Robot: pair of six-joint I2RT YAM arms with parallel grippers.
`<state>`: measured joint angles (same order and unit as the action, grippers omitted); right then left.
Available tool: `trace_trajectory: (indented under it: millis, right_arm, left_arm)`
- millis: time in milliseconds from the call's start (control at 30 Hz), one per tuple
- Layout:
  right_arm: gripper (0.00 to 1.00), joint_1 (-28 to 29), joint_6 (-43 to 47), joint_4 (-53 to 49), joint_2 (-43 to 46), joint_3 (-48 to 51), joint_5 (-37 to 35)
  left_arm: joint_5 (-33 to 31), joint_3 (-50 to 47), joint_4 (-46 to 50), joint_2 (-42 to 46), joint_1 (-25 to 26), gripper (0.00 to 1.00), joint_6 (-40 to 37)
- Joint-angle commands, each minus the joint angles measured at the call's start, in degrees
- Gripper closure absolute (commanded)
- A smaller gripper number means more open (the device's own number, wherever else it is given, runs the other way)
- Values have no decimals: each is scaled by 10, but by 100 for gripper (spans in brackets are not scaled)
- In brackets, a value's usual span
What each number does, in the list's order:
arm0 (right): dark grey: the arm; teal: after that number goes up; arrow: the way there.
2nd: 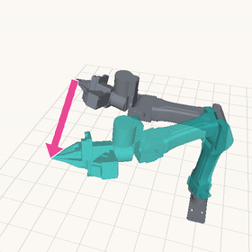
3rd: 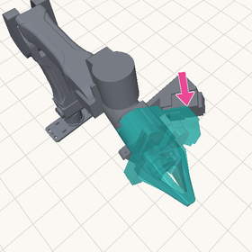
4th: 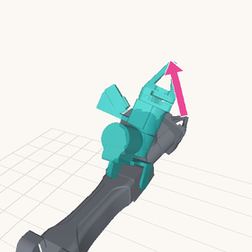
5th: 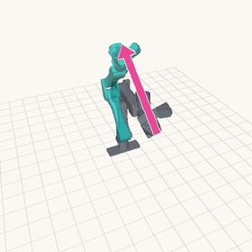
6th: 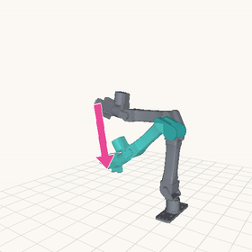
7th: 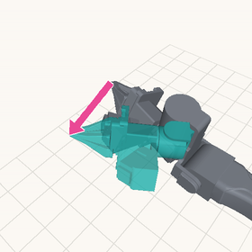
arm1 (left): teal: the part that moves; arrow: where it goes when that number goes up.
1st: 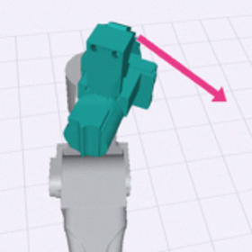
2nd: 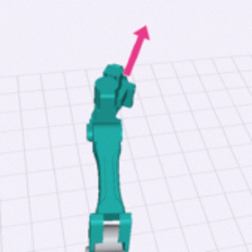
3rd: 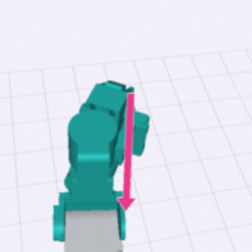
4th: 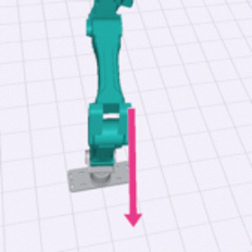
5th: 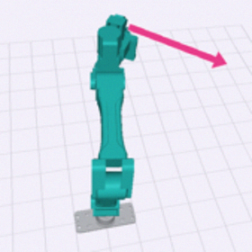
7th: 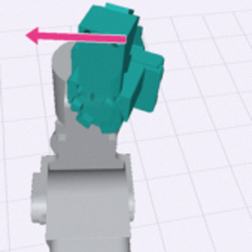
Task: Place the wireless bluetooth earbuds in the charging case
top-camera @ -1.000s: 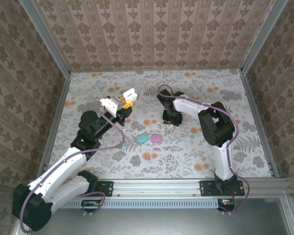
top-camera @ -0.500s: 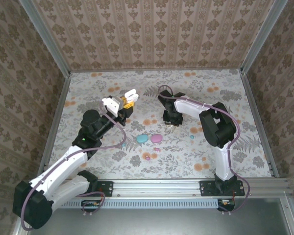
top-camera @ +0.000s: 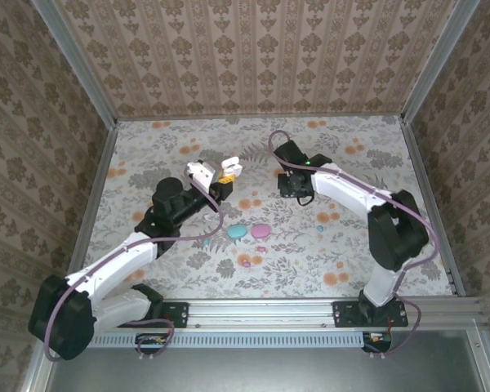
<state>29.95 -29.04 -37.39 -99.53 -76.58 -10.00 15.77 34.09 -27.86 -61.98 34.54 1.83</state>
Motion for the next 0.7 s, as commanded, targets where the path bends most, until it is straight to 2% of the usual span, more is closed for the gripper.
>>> trace_trajectory:
  millis: [0, 200, 400, 667]
  right_arm:
    - [72, 2, 60, 44, 71, 27, -36]
    - [72, 8, 114, 78, 151, 40, -27]
    - [72, 37, 194, 123, 218, 46, -26]
    - [72, 78, 270, 134, 231, 14, -26]
  left_arm:
    - [16, 19, -35, -15, 8, 74, 15]
    - [34, 34, -46, -57, 20, 74, 24]
    - [55, 49, -62, -94, 37, 74, 31]
    - [69, 57, -79, -115, 51, 74, 37]
